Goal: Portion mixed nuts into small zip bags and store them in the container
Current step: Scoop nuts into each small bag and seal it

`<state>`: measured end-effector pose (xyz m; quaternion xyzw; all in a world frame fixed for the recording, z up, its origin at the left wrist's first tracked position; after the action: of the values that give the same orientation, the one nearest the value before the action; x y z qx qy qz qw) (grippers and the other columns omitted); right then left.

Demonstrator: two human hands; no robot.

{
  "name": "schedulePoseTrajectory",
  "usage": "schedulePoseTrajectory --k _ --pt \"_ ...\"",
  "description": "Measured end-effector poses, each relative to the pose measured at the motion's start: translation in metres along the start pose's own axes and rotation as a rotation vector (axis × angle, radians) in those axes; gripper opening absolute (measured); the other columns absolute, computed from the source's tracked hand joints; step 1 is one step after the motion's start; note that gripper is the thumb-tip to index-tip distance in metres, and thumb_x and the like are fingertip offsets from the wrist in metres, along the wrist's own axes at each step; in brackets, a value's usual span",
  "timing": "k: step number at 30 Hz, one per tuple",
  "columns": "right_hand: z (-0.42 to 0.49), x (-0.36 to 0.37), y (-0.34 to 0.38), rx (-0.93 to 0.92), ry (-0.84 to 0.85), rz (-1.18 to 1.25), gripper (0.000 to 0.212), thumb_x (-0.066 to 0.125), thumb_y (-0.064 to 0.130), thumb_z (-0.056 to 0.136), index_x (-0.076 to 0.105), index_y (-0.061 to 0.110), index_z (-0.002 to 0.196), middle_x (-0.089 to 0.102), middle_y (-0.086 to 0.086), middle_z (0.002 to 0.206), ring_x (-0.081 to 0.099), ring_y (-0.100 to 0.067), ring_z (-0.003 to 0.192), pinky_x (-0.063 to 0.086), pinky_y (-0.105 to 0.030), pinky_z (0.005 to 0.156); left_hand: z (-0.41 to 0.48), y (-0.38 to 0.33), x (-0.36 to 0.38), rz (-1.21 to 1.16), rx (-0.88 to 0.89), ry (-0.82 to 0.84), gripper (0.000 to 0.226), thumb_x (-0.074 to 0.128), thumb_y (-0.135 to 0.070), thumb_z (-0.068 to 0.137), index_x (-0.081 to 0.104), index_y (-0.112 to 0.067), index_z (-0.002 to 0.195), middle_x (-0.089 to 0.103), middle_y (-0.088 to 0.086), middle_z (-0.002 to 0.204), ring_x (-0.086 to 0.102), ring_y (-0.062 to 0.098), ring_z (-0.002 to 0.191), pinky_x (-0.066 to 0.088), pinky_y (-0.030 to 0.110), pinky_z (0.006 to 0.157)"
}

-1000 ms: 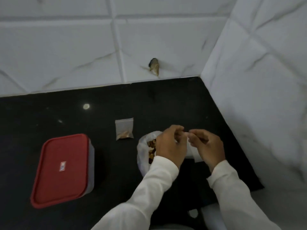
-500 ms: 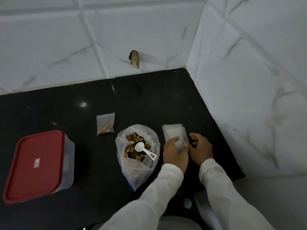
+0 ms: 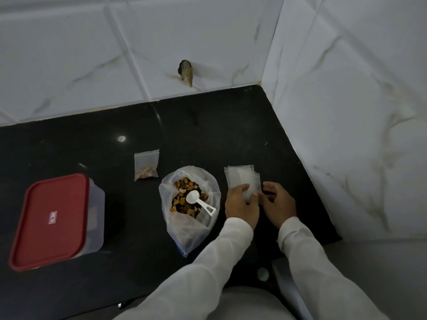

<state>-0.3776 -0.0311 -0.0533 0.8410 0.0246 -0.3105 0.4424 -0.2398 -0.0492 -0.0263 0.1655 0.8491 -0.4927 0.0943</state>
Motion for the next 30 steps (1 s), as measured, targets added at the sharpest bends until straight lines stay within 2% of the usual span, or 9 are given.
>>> schedulePoseTrajectory --k 3,5,9,12,15,18,22,27,30 --pt "-0.007 -0.017 0.002 0.004 -0.115 0.139 0.049 0.068 0.034 0.088 0.053 0.021 0.132 0.059 0.000 0.127 0.057 -0.013 0.105 0.047 -0.029 0.088 -0.009 -0.018 -0.013 0.001 0.156 -0.044 0.023 0.061 -0.017 0.094 0.062 -0.027 0.115 0.054 -0.013 0.117 0.056 0.001 0.105 0.044 0.006 0.081" --pt "-0.015 -0.025 0.007 0.064 -0.127 0.358 0.057 0.068 0.042 0.085 0.049 0.024 0.136 0.059 0.002 0.126 0.059 -0.017 0.110 0.049 -0.037 0.096 -0.016 -0.030 -0.028 0.015 0.259 -0.053 0.019 0.062 -0.015 0.093 0.064 -0.031 0.104 0.056 -0.020 0.106 0.054 -0.009 0.091 0.041 0.000 0.068" --pt "-0.034 -0.024 0.045 0.099 0.044 0.644 0.054 0.071 0.040 0.084 0.055 0.021 0.132 0.066 0.001 0.120 0.064 -0.016 0.108 0.051 -0.037 0.095 -0.026 -0.035 -0.072 -0.078 0.325 -0.026 0.020 0.065 -0.010 0.090 0.067 -0.029 0.089 0.067 -0.017 0.095 0.059 -0.012 0.092 0.046 0.004 0.076" --pt "-0.056 -0.012 0.079 0.000 0.163 0.594 0.026 0.070 0.033 0.086 0.070 0.022 0.110 0.073 0.003 0.104 0.069 -0.012 0.097 0.055 -0.030 0.083 -0.028 -0.025 -0.115 -0.117 0.310 -0.062 0.023 0.066 -0.007 0.089 0.069 -0.029 0.084 0.070 -0.012 0.094 0.064 0.000 0.093 0.051 0.016 0.083" --pt "-0.077 0.014 0.100 -0.066 0.226 0.459 0.013 0.069 0.027 0.088 0.074 0.020 0.097 0.075 0.004 0.091 0.070 -0.012 0.088 0.055 -0.028 0.078 -0.027 -0.008 -0.160 -0.110 0.280 -0.134 0.027 0.065 -0.004 0.088 0.071 -0.029 0.082 0.071 -0.012 0.095 0.064 -0.001 0.093 0.049 0.019 0.085" --pt "-0.095 0.046 0.111 -0.095 0.266 0.393 0.010 0.070 0.025 0.087 0.074 0.019 0.094 0.075 0.006 0.085 0.070 -0.006 0.081 0.055 -0.024 0.076 -0.025 0.008 -0.195 -0.122 0.267 -0.169 0.031 0.063 0.001 0.088 0.071 -0.029 0.082 0.071 -0.013 0.094 0.065 0.001 0.095 0.051 0.025 0.089" --pt "-0.115 0.083 0.124 -0.128 0.321 0.350 0.011 0.068 0.028 0.088 0.074 0.022 0.094 0.075 0.005 0.083 0.070 -0.007 0.079 0.055 -0.026 0.078 -0.024 0.021 -0.230 -0.120 0.274 -0.204 0.029 0.061 0.000 0.089 0.070 -0.027 0.084 0.070 -0.013 0.094 0.063 -0.003 0.092 0.047 0.015 0.082" --pt "-0.131 0.111 0.136 -0.114 0.427 0.319 0.014 0.070 0.026 0.086 0.073 0.021 0.099 0.075 0.007 0.086 0.070 -0.006 0.083 0.054 -0.029 0.084 -0.016 0.037 -0.258 -0.088 0.246 -0.210 0.028 0.061 -0.003 0.090 0.070 -0.029 0.083 0.070 -0.008 0.100 0.063 0.007 0.097 0.052 0.030 0.090" --pt "-0.137 0.117 0.142 -0.217 0.369 0.221 0.013 0.070 0.025 0.086 0.072 0.023 0.098 0.073 0.010 0.089 0.068 0.001 0.085 0.054 -0.020 0.078 -0.022 0.037 -0.273 0.265 0.342 -0.349 0.012 0.068 -0.022 0.086 0.070 -0.031 0.093 0.057 -0.007 0.120 0.052 0.009 0.106 0.047 0.027 0.090"
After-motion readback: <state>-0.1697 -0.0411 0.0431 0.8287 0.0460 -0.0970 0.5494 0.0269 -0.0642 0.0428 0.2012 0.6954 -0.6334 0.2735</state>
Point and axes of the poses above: each hand's wrist, its own z-axis towards the middle knuckle, its own x-axis out of the palm, y = z × x, the point moved 7 cm from there along z, towards the middle knuckle
